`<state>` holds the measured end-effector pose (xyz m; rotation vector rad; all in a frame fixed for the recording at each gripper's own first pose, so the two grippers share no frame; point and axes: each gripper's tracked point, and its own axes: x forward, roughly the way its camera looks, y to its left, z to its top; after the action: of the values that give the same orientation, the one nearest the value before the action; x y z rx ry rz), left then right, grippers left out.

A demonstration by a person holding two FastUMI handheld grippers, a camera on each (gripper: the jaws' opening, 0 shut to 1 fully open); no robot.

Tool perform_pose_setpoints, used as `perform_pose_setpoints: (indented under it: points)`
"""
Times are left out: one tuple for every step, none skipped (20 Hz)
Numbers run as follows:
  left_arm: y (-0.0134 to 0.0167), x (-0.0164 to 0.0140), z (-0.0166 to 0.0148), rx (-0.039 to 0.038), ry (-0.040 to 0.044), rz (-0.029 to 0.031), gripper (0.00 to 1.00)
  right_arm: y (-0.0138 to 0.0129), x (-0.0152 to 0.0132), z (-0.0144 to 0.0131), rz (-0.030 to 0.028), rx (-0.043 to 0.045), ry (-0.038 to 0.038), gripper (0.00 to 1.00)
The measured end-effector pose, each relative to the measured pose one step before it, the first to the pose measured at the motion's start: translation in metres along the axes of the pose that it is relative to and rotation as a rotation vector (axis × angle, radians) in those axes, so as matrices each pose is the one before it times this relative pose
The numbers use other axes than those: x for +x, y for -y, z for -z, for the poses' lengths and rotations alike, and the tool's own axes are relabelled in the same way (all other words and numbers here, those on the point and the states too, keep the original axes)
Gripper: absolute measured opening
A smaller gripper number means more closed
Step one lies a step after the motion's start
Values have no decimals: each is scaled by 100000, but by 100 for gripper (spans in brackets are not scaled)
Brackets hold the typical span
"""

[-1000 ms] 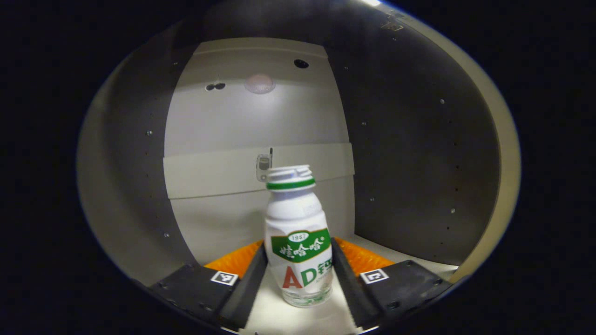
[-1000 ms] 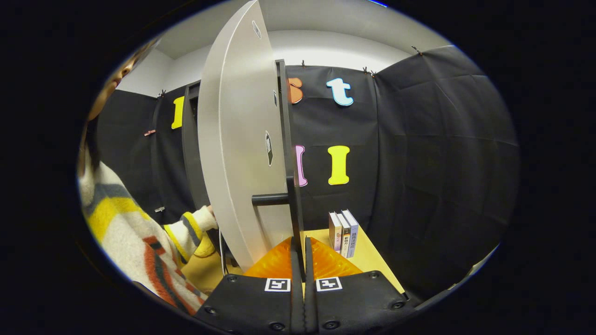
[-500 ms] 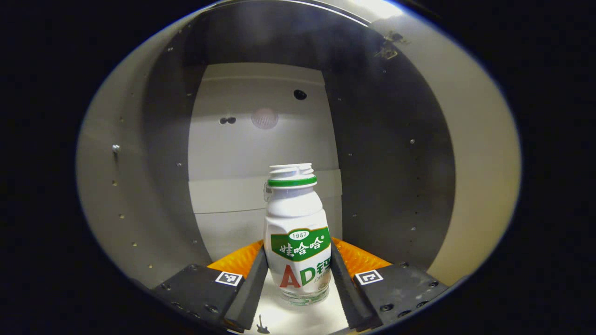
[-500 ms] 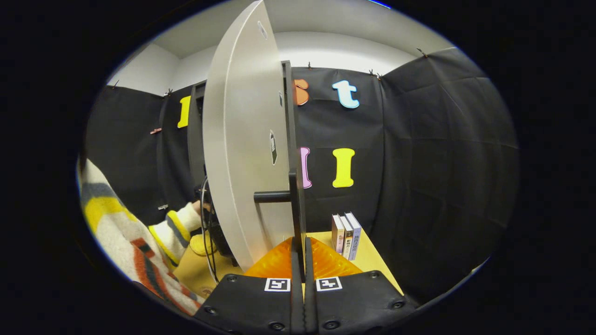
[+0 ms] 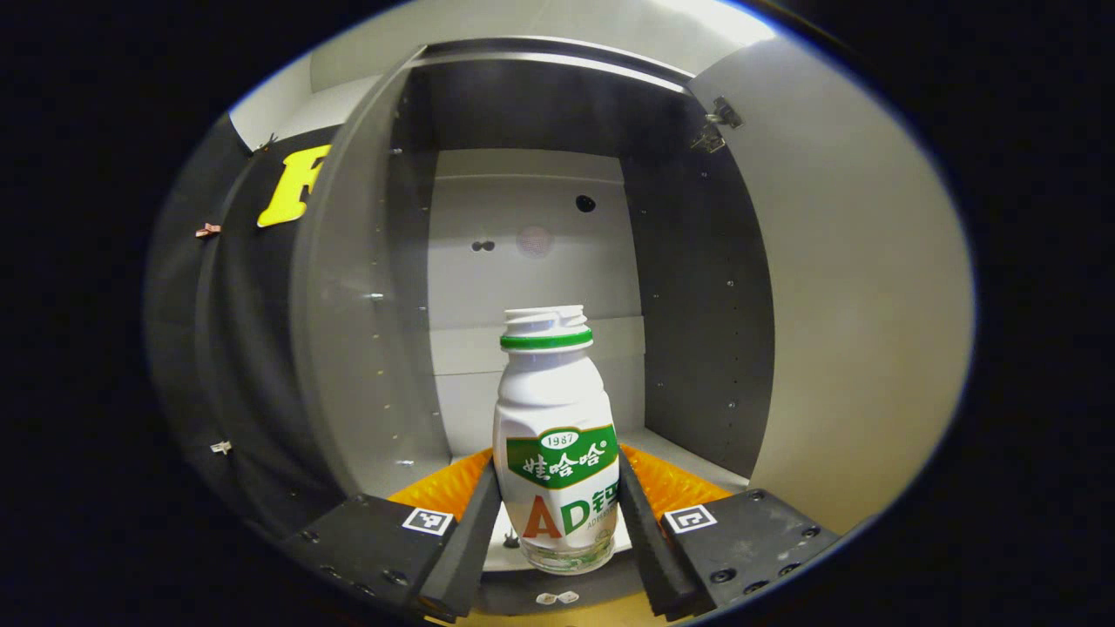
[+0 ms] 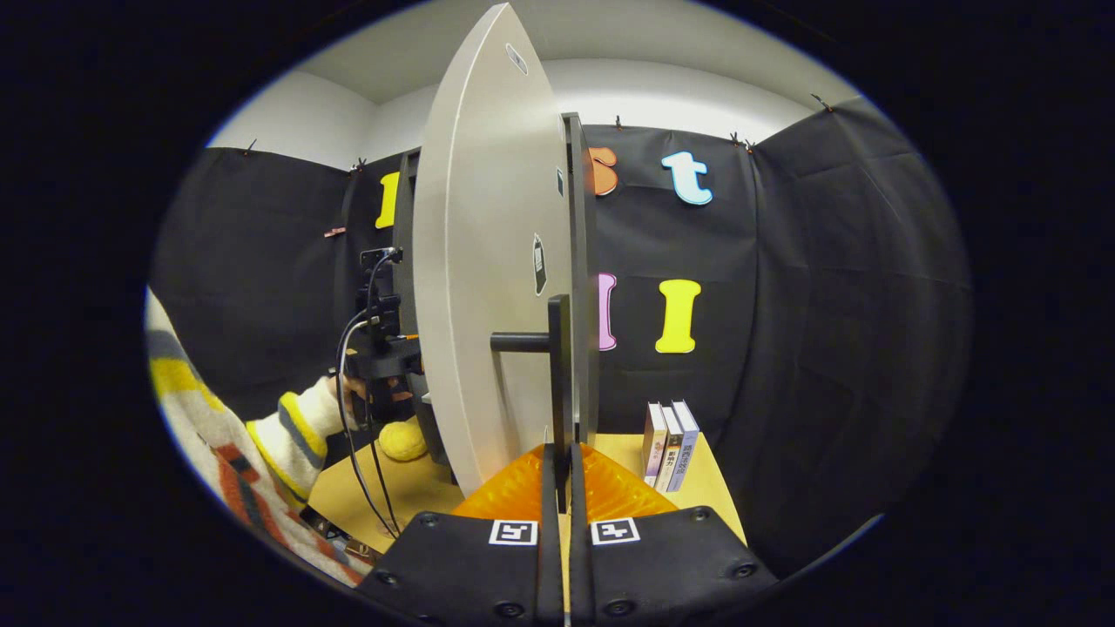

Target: Open the cabinet door with the right hand, grasp the bottle in the cabinet with the left hand and place it on the coaster, then close the cabinet door with the right hand.

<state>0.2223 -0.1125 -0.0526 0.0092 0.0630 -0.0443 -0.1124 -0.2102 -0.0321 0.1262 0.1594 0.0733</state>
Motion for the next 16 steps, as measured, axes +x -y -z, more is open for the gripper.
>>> perform_pose_setpoints:
  points:
    - [-142,-1046,-239,759,568,-438,73,-49,-817,-273,236,510,1052,8]
    - [-91,-859,-262,731,625,-249,74,-73,-854,-303,1018,422,1633,8]
    - [82,-734,-272,839,169,-88,74,-379,-926,-260,922,96,991,8]
    - [-87,-472,-403,556,353,-36,74,-860,-767,-102,-689,200,387,7]
    - [-22,-397,-423,-292,830,250,74,-902,-725,-233,-70,-406,1129,7]
    - [185,-531,-279,-566,629,1401,73,-804,-670,-301,460,-1218,1119,6]
    - [-31,-706,-132,-441,227,1499,75,-903,-292,-152,693,-1402,751,6]
    - [-194,-963,201,267,-565,1464,75,-978,-181,4,716,-1165,-41,6]
    - [-209,-991,285,1209,-909,1195,75,-1105,-57,104,638,-832,215,6]
    - [-297,-865,343,1852,-480,980,75,-1241,34,-132,-159,-895,1032,6]
    - [-447,-1164,233,1720,-22,649,73,-979,321,123,1219,-1031,809,6]
    - [-538,-996,391,1141,-350,-331,73,-492,505,383,1871,-762,-1164,6]
    - [-657,-938,414,387,-648,-823,73,-727,212,632,968,33,-1597,6]
    - [-443,-951,401,-664,-269,-296,74,-1030,168,345,228,683,-726,5]
    - [-215,-942,231,-1480,226,645,75,-1470,465,49,-579,1403,-531,5]
    - [-110,-1393,435,-2069,251,1425,75,-1221,282,64,-607,1144,-84,5]
